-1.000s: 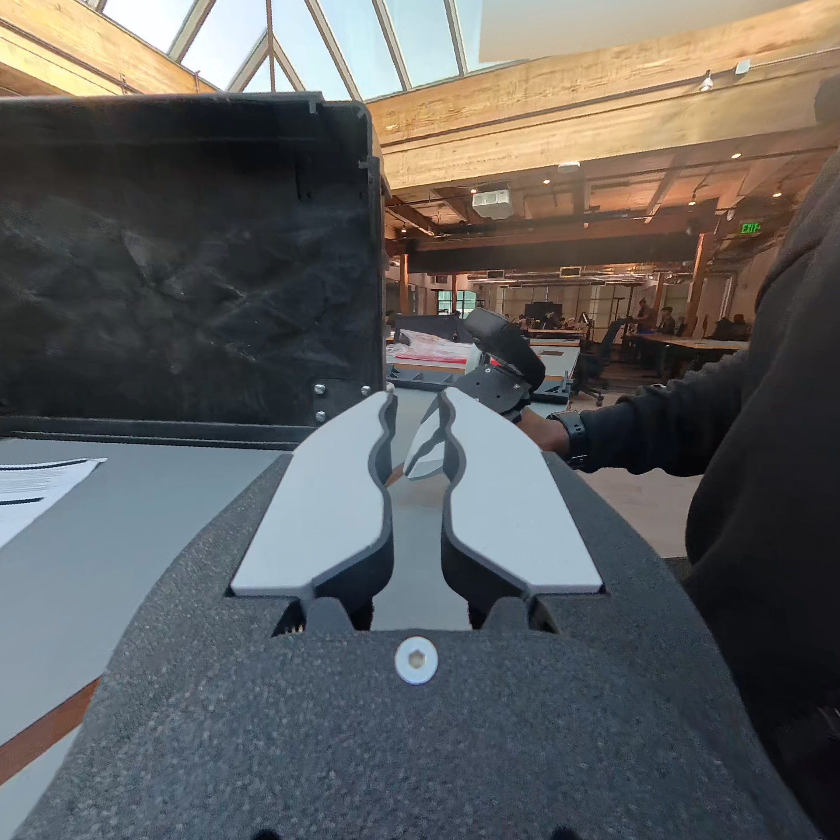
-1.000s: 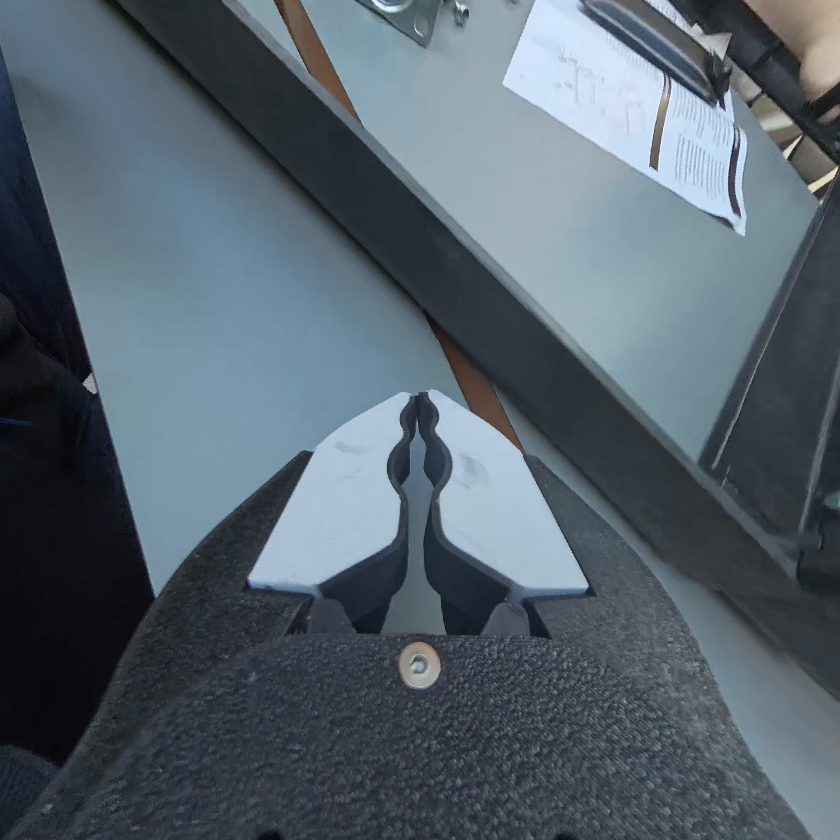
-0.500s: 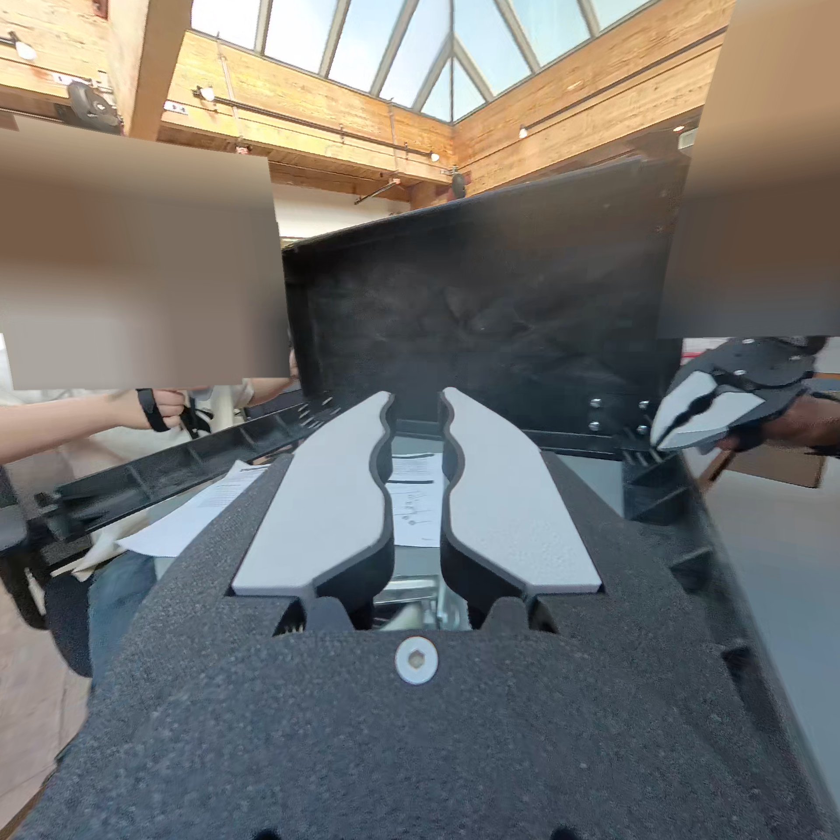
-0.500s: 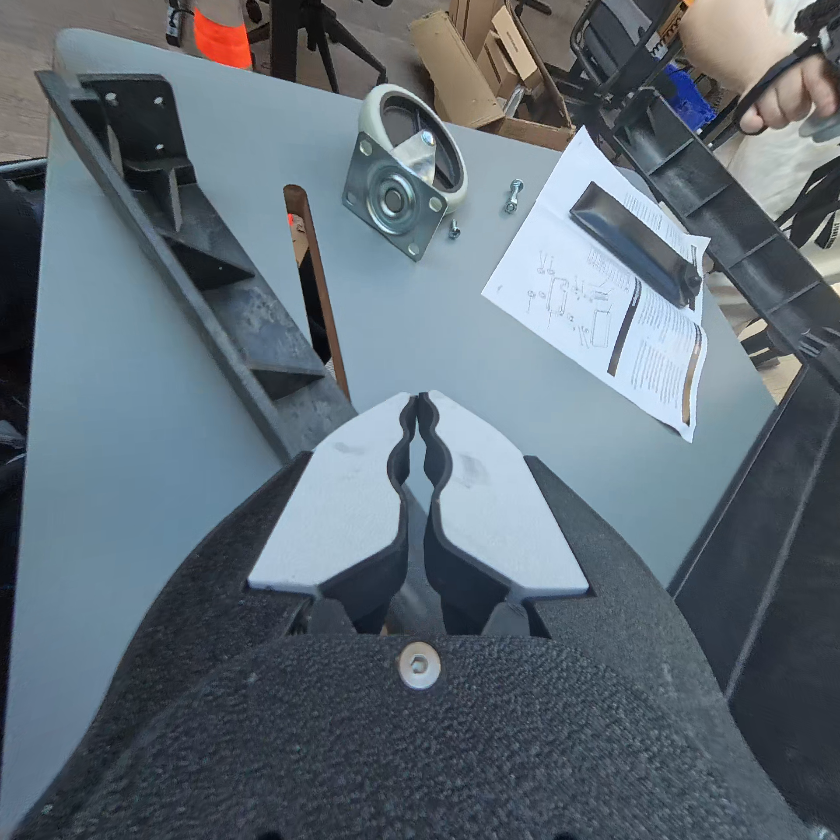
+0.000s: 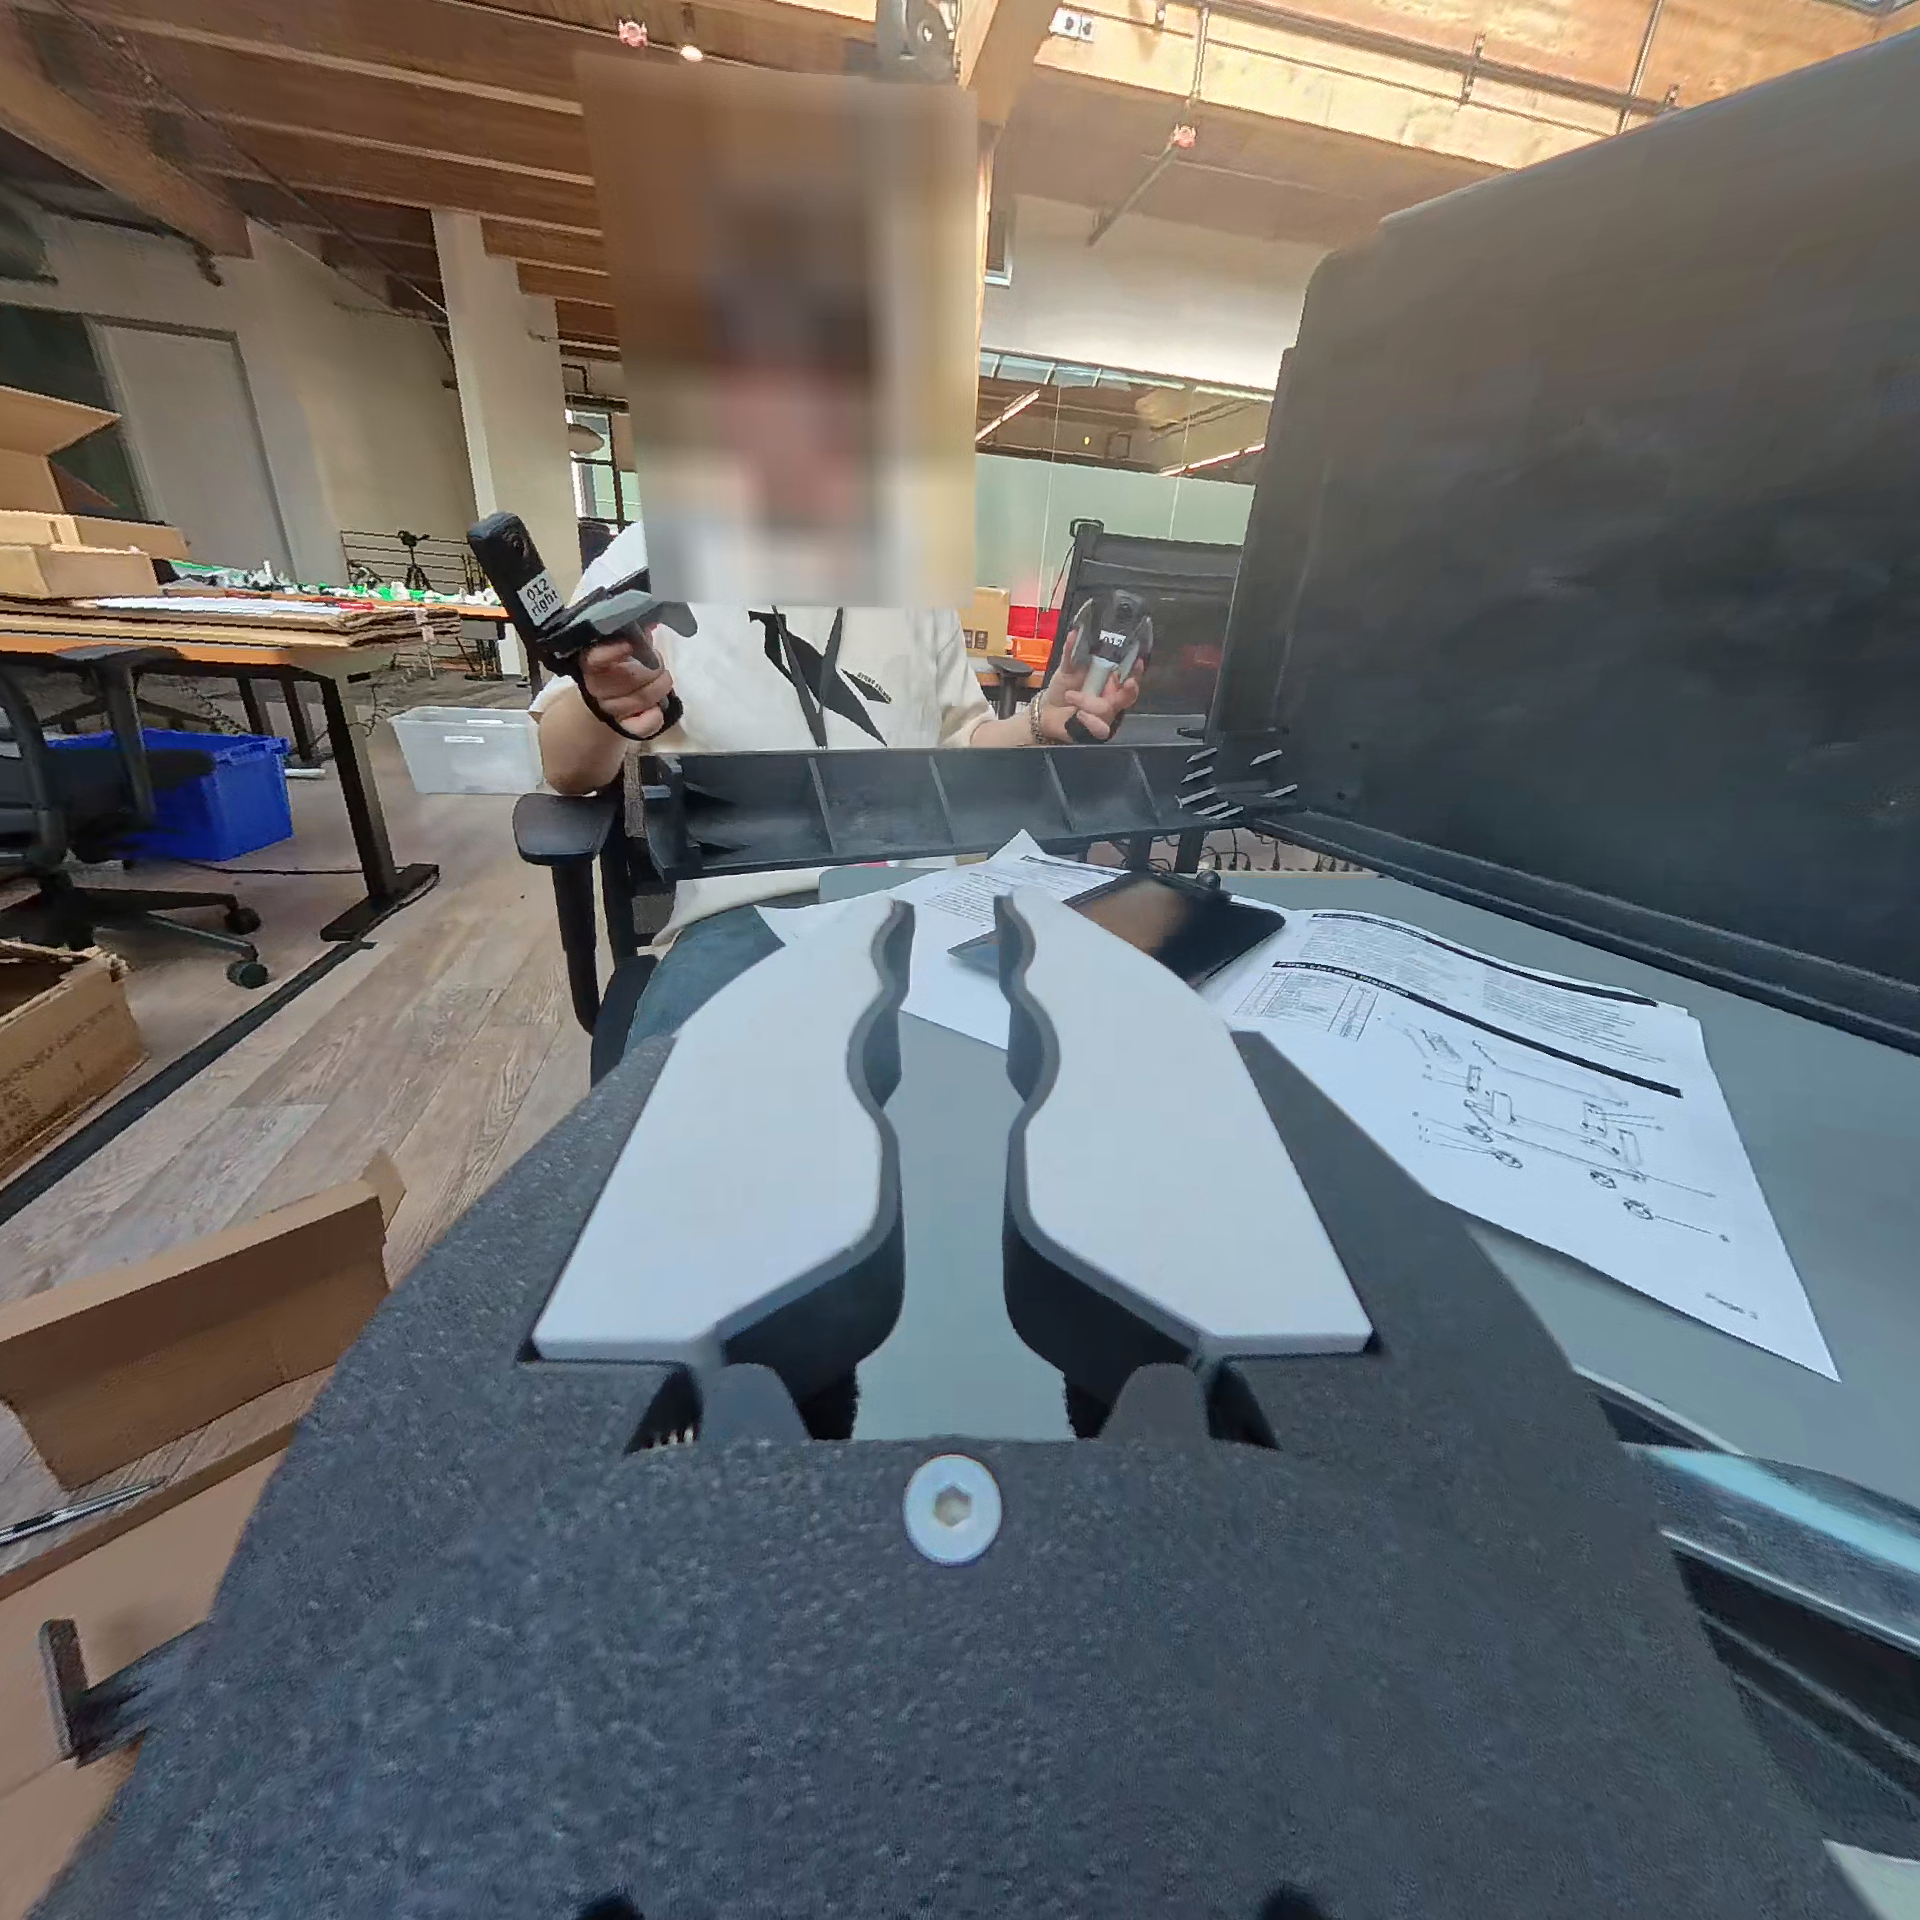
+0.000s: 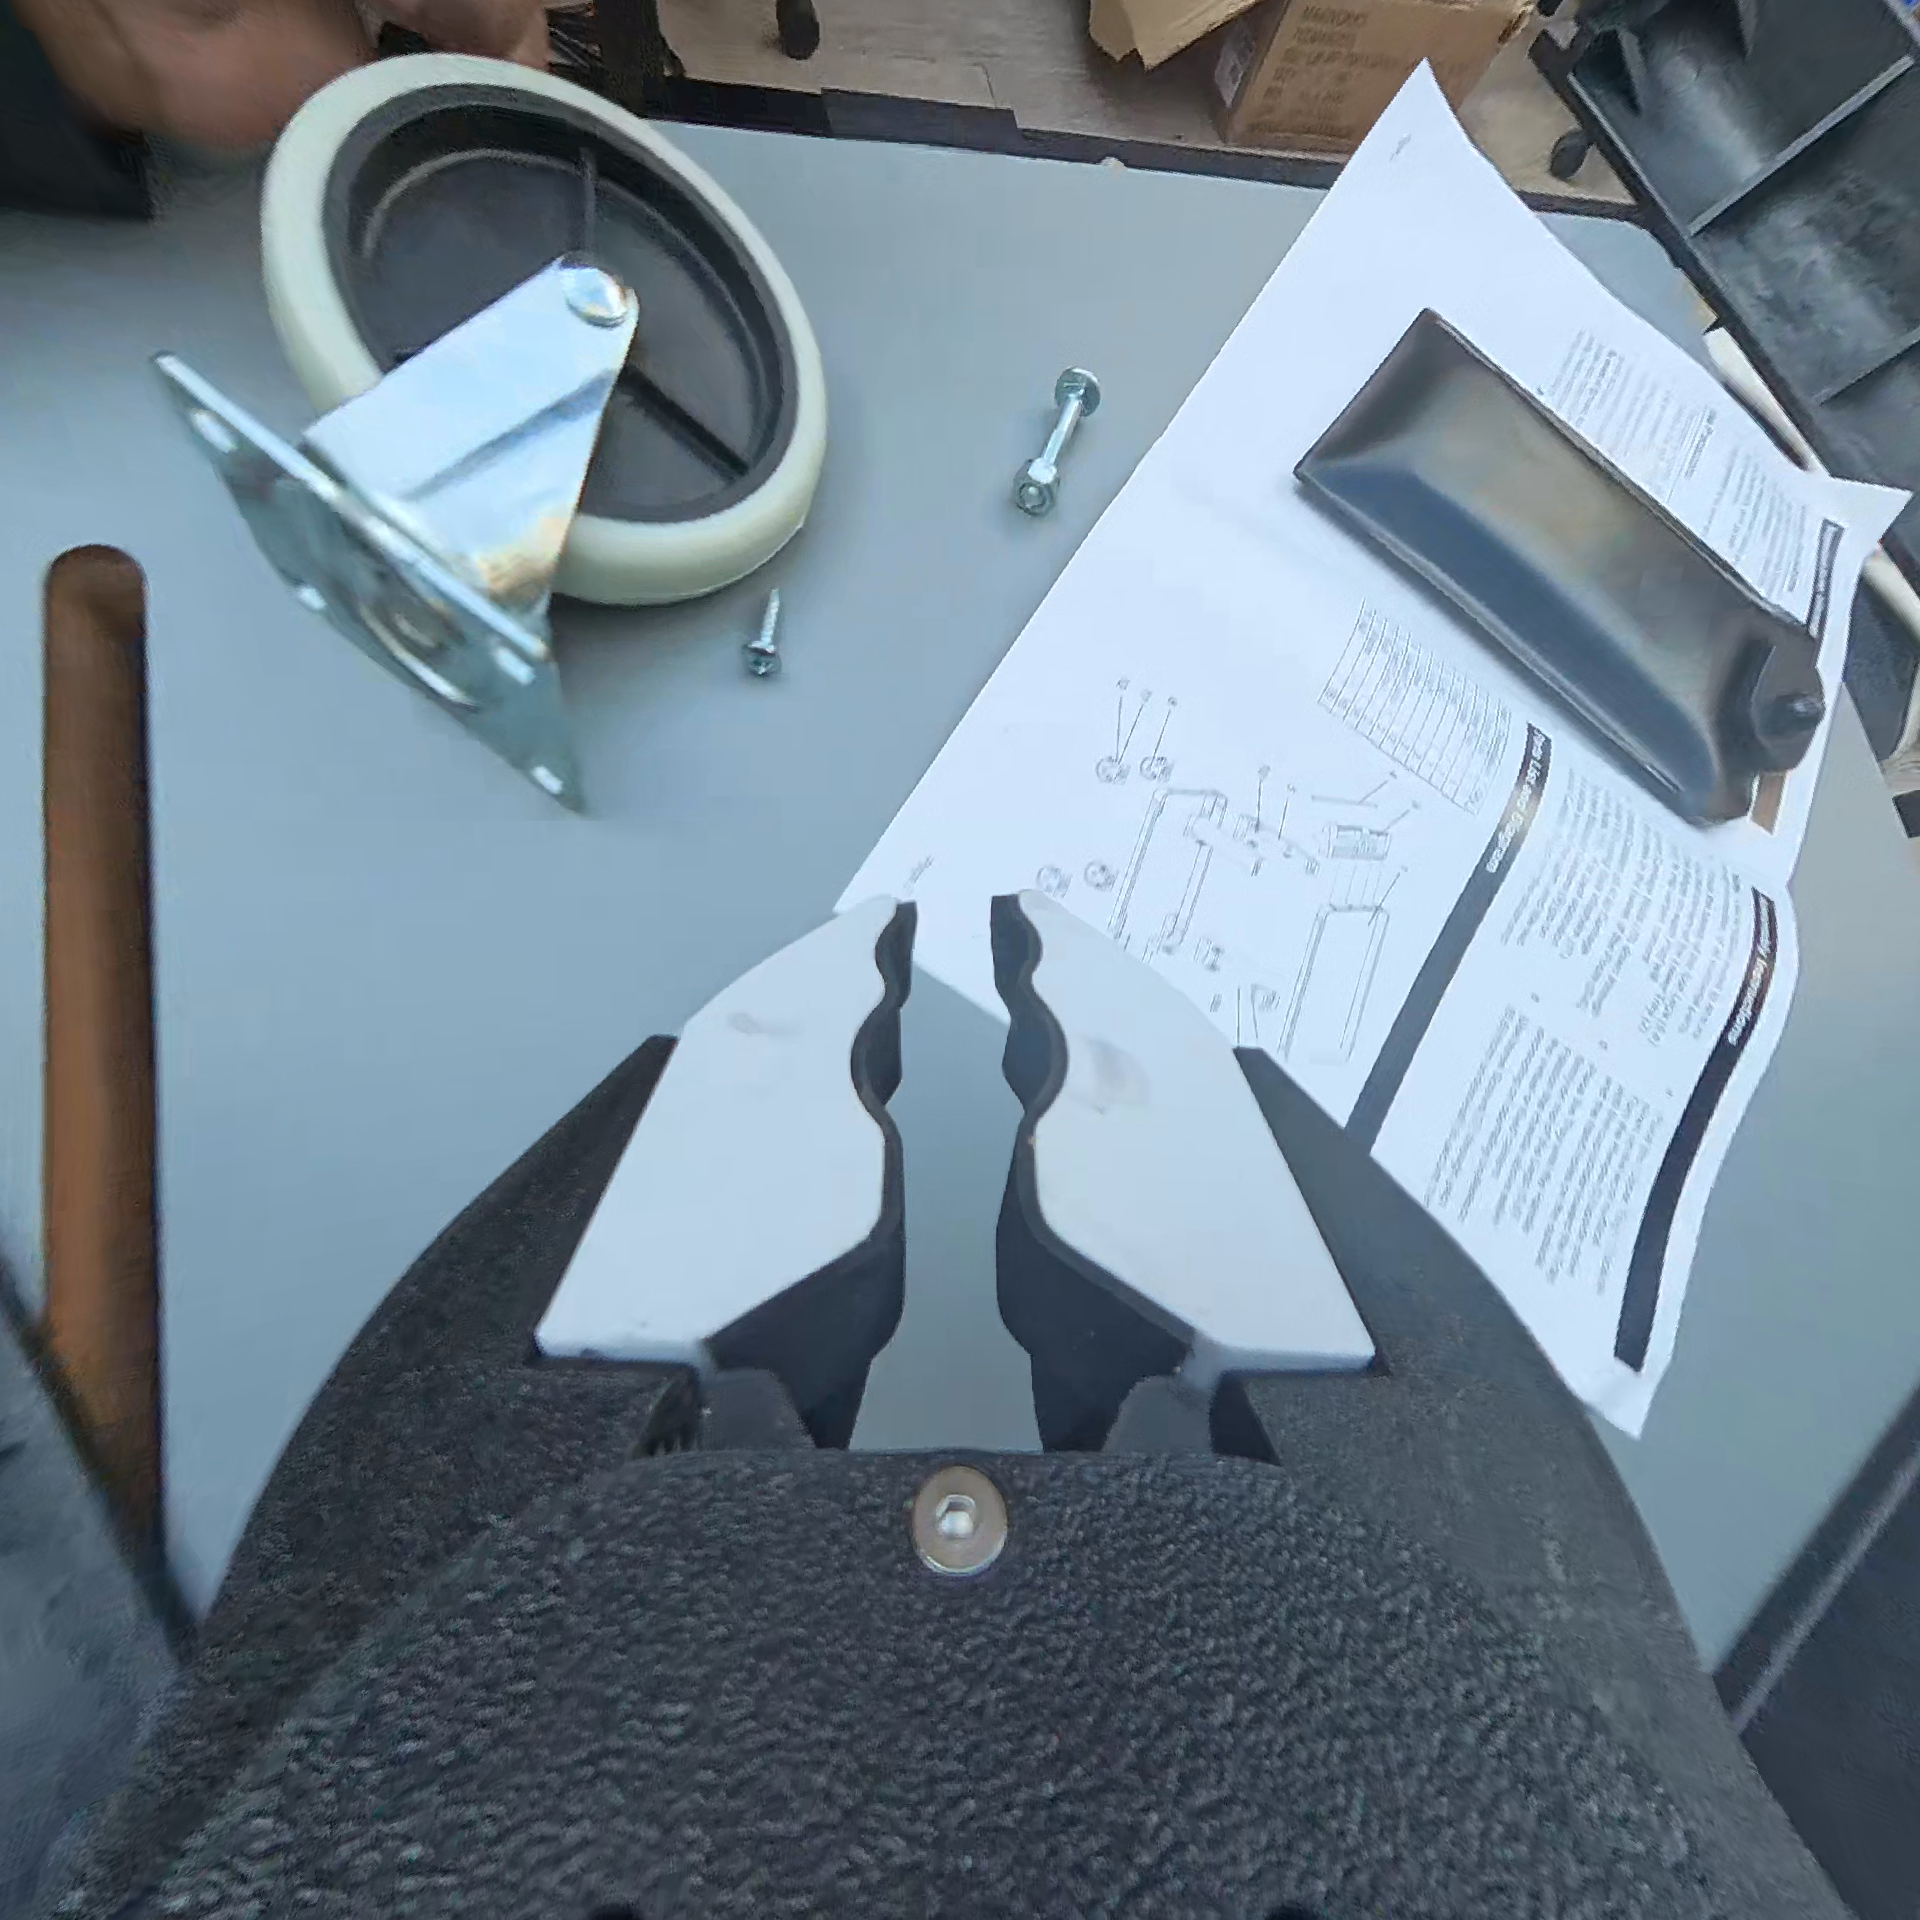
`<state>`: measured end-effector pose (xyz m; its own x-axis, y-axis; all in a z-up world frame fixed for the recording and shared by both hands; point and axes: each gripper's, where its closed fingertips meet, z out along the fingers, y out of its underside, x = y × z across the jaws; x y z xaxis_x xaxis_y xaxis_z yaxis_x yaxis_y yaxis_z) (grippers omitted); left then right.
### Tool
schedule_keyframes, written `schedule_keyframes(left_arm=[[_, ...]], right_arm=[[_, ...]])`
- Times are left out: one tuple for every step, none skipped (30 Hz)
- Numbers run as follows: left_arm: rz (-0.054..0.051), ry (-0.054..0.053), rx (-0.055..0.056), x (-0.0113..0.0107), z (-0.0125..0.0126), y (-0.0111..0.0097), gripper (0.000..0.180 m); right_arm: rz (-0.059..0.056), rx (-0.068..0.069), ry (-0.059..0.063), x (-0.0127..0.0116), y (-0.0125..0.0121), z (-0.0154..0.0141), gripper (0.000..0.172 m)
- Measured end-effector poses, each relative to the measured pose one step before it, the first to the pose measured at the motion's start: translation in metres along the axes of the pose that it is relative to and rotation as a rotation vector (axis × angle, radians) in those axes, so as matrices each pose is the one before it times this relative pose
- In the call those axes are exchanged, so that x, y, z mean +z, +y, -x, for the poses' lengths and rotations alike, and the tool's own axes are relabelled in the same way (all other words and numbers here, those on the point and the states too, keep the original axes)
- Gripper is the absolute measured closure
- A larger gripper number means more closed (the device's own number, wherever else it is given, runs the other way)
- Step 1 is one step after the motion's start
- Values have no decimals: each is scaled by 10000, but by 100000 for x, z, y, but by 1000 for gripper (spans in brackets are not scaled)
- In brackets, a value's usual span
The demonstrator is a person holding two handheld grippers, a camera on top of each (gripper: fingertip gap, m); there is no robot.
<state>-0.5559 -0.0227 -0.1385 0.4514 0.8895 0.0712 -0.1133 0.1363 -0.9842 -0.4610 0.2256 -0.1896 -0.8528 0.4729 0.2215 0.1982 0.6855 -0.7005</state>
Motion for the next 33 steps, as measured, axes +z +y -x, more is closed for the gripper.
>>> schedule_keyframes(left_arm=[[34,-42,31,-53,91,302,165],[-80,88,-27,-49,-133,11,165],[-85,146,84,-85,-247,-106,165],[-67,72,52,-38,-141,-56,165],[-4,74,12,26,-117,21,165],[64,59,-16,96,-79,99,165],[116,40,-37,134,-16,166,165],[117,22,-52,160,12,158,165],[92,-4,-58,150,49,128,165],[76,-15,-50,113,54,108,165],[60,-27,-34,64,68,68,165],[21,-7,-31,28,34,30,165],[-3,13,-40,7,27,1,165],[0,-2,-60,0,63,-8,165],[18,-9,-86,29,101,25,165],[29,-16,-103,34,116,39,165],[35,-33,-100,47,149,45,165],[31,-26,-78,36,101,33,165],[10,1,-45,20,41,18,165],[-6,1,-16,-1,18,-13,165],[2,-5,0,12,2,5,165],[23,1,9,24,-7,37,165],[32,2,15,37,-18,42,165],[34,3,19,27,-20,43,165],[29,4,24,36,-28,29,165],[25,8,23,28,-36,42,166],[16,8,21,17,-27,18,166],[7,3,15,10,-21,4,166],[-5,6,7,-1,-15,4,166],[-9,6,0,-7,-4,-13,166],[5,4,-11,17,11,7,166],[20,5,-17,16,9,26,166],[15,7,-13,19,10,19,167]], right_arm=[[-125,34,-77,1390,-612,-592,156],[-247,88,-147,1278,-743,-339,155],[-290,162,-106,1149,-761,-237,155],[-265,194,-106,1055,-730,-120,154],[-203,152,-111,978,-684,-49,154],[-94,46,-110,940,-609,-23,153],[9,-59,-68,923,-555,-90,152],[69,-110,-51,904,-518,-114,152],[154,-70,-92,917,-390,-89,151],[237,25,-69,905,-233,-127,150],[141,79,-127,826,-291,32,149],[50,98,-154,691,-311,149,149],[78,89,-69,609,-170,107,149],[157,48,36,559,11,-44,149],[171,13,21,521,96,-57,149],[120,29,14,438,84,-92,149],[91,62,25,346,85,-131,150],[81,82,-33,270,83,-81,150],[70,82,-49,196,74,-52,150],[80,79,-1,150,121,-100,150],[54,42,30,95,85,-117,150],[14,-1,63,64,19,-155,150],[3,-26,49,65,-21,-114,150],[26,-21,36,104,-19,-94,150],[58,-9,10,133,11,-48,150],[109,0,-17,195,58,-4,149],[150,7,9,218,96,-52,149],[100,-13,37,182,26,-63,149],[39,-20,26,147,-45,-32,149],[42,15,-1,148,-41,-17,148],[101,61,-5,213,54,-31,148],[164,79,-13,277,145,-48,148],[192,82,43,317,195,-134,147]])
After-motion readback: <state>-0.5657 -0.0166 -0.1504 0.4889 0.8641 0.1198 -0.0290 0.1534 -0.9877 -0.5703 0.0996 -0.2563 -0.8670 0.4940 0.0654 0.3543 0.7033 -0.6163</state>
